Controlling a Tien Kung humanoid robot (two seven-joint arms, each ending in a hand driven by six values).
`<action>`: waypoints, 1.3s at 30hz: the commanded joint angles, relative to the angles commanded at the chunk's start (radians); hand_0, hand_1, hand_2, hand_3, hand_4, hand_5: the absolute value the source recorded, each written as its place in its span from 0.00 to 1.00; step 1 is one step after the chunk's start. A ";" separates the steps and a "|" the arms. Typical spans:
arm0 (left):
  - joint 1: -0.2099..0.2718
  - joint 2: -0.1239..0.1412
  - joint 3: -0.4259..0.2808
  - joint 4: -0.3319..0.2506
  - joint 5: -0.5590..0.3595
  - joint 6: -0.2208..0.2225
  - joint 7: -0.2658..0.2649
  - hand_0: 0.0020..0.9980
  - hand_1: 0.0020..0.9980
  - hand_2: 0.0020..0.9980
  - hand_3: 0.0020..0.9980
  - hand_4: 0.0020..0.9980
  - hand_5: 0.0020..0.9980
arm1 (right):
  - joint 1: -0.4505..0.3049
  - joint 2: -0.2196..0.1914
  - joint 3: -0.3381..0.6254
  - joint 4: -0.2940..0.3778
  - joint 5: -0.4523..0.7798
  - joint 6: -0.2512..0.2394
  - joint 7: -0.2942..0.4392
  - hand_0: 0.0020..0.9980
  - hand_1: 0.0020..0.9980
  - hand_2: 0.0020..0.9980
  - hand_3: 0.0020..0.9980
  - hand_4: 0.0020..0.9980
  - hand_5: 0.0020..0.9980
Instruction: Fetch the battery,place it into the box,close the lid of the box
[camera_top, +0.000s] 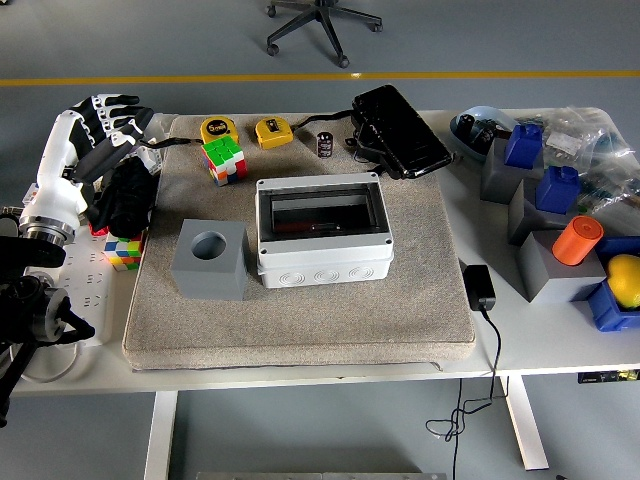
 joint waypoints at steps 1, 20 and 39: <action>0.003 -0.001 -0.002 -0.001 0.000 0.000 0.000 0.54 0.64 0.61 0.58 0.92 0.42 | -0.001 0.001 0.001 -0.001 0.001 0.001 -0.002 0.61 0.63 0.60 0.56 0.90 0.46; 0.031 -0.020 -0.031 -0.017 0.020 -0.002 0.005 0.54 0.63 0.61 0.58 0.92 0.42 | -0.020 0.015 0.036 -0.015 0.009 0.010 -0.021 0.61 0.63 0.60 0.56 0.90 0.46; 0.020 -0.021 -0.016 -0.012 0.027 -0.005 0.010 0.54 0.63 0.61 0.58 0.92 0.41 | -0.030 0.001 0.046 -0.013 0.006 0.009 -0.023 0.61 0.63 0.61 0.56 0.91 0.46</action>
